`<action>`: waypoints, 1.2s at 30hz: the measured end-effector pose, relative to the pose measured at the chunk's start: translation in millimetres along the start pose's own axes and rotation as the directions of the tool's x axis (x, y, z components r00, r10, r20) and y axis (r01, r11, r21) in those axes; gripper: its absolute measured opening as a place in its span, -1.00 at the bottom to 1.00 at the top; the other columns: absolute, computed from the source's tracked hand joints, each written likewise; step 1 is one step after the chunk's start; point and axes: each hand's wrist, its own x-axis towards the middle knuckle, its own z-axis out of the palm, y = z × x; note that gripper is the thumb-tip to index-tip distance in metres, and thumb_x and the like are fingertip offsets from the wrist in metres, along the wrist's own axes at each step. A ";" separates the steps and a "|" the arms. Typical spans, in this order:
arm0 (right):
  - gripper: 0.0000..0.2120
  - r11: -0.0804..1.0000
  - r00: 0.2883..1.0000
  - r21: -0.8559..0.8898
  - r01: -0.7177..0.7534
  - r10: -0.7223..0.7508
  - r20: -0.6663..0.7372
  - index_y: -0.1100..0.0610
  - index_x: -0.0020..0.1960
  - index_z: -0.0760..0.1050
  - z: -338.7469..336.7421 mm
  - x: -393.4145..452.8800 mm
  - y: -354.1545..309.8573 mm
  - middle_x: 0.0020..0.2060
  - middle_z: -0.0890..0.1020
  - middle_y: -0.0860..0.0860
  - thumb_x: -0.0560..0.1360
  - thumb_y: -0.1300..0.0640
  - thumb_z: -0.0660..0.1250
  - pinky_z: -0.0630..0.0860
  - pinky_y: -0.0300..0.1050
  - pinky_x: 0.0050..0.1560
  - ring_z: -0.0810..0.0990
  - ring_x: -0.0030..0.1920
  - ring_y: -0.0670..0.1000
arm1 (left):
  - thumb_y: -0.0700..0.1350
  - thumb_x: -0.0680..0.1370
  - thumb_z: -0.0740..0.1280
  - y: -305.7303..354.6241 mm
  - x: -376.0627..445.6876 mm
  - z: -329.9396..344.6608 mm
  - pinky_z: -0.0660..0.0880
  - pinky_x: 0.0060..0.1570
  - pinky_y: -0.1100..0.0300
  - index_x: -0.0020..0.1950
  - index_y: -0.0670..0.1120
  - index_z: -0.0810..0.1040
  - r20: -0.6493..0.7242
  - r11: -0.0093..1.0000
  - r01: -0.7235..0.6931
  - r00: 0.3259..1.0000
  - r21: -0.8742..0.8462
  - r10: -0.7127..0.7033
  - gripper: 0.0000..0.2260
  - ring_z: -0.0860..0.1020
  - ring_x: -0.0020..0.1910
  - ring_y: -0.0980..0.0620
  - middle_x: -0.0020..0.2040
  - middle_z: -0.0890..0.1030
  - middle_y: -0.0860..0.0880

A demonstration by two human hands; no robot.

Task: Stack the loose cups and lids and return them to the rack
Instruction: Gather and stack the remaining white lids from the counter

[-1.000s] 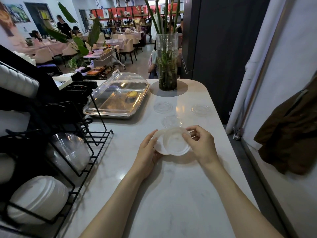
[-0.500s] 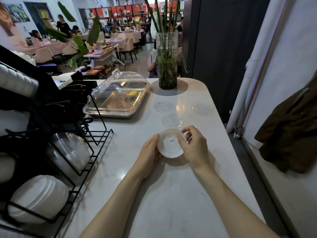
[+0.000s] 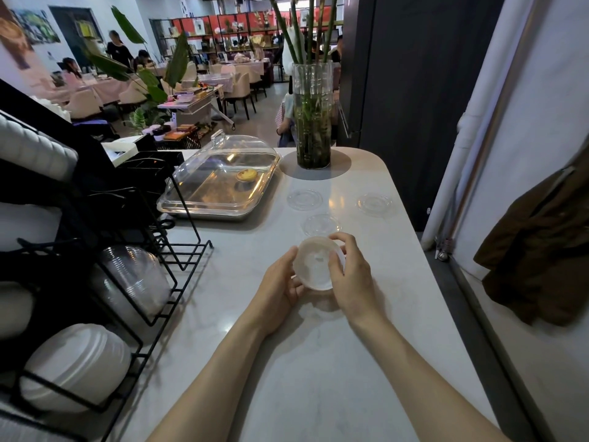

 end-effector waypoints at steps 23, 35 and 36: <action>-0.59 0.998 0.981 -0.062 -0.006 0.018 0.192 -0.02 0.45 0.41 -4.0 2.1 -49.8 0.31 0.52 0.04 0.61 0.00 0.29 0.45 -0.11 0.28 0.47 0.30 0.06 | 0.17 0.60 0.32 19.3 -26.5 25.8 0.62 0.10 -0.03 0.17 0.04 0.62 -0.094 0.973 0.065 0.992 -0.222 -0.088 -0.72 0.62 0.21 -0.15 0.15 0.64 -0.14; -0.82 0.972 0.857 0.202 0.116 -0.201 0.474 -0.28 0.00 0.66 -16.6 -23.0 -82.5 -0.06 0.72 -0.17 0.57 0.02 0.39 0.44 -0.42 -0.07 0.64 -0.04 -0.21 | 0.32 0.58 0.25 37.2 -39.1 12.3 0.64 -0.01 -0.04 0.46 0.01 0.40 -0.240 0.978 -0.028 0.970 -0.207 -0.023 -0.45 0.64 0.21 -0.19 0.34 0.50 -0.14; -0.84 0.974 0.855 0.212 0.085 -0.181 0.487 -0.18 0.04 0.69 -15.5 -24.0 -81.0 -0.07 0.72 -0.14 0.57 0.05 0.39 0.45 -0.40 -0.08 0.65 -0.06 -0.18 | 0.32 0.58 0.26 36.7 -41.3 11.5 0.65 -0.05 -0.02 0.46 0.01 0.39 -0.241 0.980 -0.028 0.970 -0.199 -0.021 -0.44 0.69 0.12 -0.16 0.34 0.51 -0.13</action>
